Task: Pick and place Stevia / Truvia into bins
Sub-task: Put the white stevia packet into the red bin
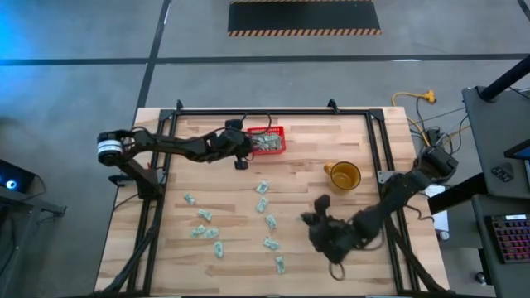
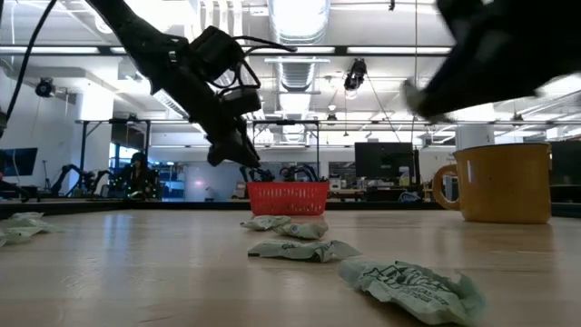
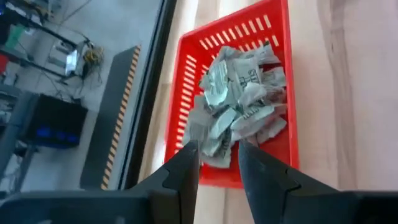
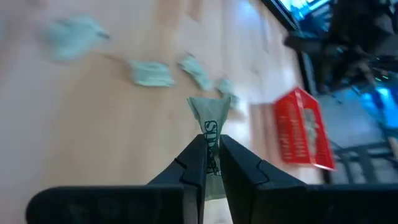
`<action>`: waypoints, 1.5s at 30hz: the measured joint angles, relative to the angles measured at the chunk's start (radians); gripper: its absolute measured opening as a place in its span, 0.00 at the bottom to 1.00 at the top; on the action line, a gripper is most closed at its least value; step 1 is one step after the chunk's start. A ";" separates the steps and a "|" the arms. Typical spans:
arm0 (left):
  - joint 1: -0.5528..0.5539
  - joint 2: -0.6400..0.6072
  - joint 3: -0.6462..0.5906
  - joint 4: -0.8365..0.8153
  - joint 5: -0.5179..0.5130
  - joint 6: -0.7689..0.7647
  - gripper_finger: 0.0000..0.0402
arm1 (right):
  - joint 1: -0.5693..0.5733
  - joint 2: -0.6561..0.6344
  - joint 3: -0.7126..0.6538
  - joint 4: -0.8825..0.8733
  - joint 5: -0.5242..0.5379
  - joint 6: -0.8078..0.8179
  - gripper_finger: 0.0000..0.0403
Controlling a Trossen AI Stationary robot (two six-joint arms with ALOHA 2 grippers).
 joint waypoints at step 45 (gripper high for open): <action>-0.377 -0.163 -0.011 -0.359 0.196 -0.728 0.24 | -1.017 0.002 -0.031 0.517 -0.867 -0.615 0.08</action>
